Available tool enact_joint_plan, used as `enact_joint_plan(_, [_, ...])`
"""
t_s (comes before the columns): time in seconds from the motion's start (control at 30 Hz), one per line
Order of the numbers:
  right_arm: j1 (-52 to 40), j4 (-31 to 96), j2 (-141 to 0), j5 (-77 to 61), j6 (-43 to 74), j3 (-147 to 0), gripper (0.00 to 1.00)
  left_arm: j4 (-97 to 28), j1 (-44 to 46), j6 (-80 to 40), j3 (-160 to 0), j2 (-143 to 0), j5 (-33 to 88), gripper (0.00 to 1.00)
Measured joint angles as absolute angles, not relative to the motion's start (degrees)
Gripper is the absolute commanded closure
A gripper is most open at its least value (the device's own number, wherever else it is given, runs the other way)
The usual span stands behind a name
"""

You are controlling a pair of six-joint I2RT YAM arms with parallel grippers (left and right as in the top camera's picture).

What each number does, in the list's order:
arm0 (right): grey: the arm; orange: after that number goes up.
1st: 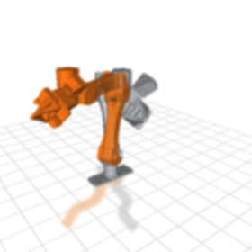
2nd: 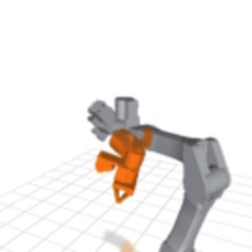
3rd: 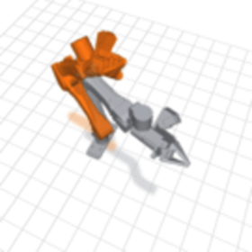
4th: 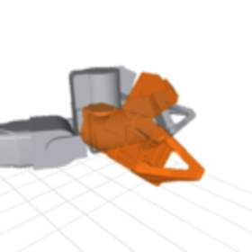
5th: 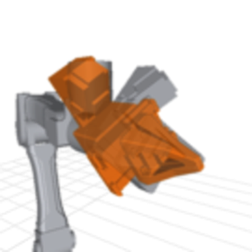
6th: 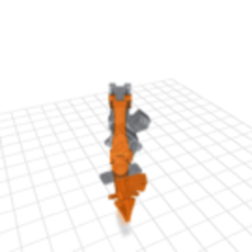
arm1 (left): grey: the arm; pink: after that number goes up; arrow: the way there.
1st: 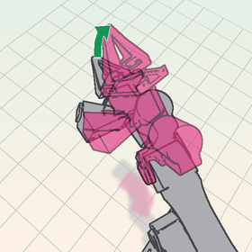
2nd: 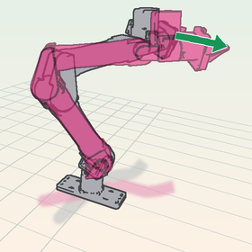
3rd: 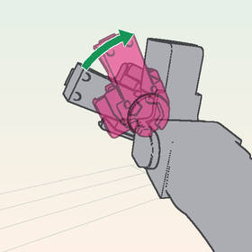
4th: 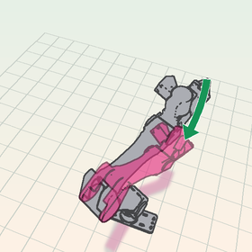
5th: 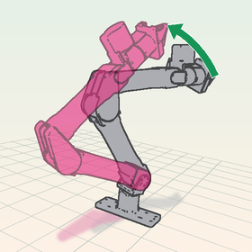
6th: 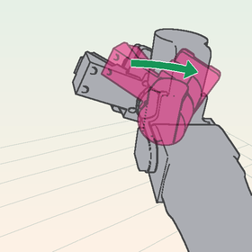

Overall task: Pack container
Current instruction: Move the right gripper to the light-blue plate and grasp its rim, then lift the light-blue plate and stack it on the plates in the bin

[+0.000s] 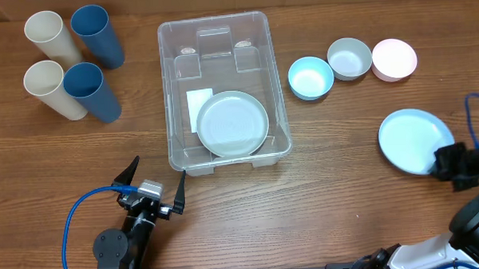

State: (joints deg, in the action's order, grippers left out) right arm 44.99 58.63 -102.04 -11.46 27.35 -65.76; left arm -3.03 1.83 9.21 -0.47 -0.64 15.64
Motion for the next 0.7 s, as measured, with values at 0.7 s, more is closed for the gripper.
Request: enact_joint_plan(0.7, [-15.53, 69.25, -89.52, -19.86, 19.38, -98.96, 0.96, -3.03, 1.83, 9.21, -0.47, -0.62, 15.64, 0.00])
